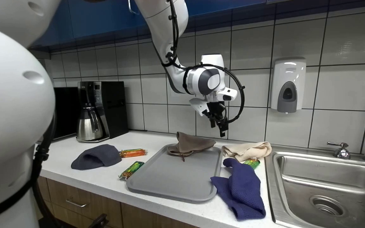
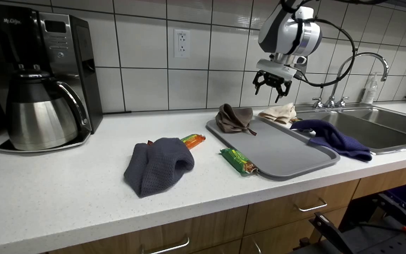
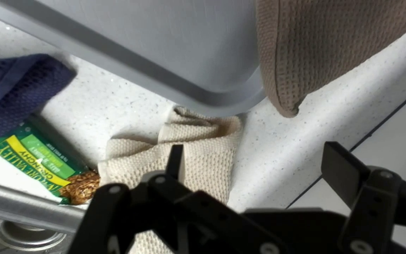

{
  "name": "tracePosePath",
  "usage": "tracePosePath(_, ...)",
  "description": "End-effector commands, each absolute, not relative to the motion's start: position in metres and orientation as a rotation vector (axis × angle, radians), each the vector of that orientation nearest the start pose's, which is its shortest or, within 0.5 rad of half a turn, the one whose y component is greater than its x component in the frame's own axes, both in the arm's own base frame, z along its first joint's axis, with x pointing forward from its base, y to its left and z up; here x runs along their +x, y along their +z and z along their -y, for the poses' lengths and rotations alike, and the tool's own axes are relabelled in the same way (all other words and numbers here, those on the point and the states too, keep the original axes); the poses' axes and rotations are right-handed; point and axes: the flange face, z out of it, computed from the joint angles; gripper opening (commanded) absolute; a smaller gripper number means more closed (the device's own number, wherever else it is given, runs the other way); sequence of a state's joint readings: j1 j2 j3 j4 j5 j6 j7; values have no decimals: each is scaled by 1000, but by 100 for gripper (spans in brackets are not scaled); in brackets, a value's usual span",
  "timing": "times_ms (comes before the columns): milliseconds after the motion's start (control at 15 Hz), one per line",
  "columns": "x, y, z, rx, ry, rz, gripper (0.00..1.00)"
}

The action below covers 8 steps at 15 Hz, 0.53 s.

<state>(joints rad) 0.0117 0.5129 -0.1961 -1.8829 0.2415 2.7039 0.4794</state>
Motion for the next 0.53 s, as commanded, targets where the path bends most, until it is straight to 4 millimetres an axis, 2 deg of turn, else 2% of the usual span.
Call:
tracePosePath(0,646,283,96,-2779,-428,-1158,100)
tracePosePath(467,655,281,58,-2790,-405,-1066,100)
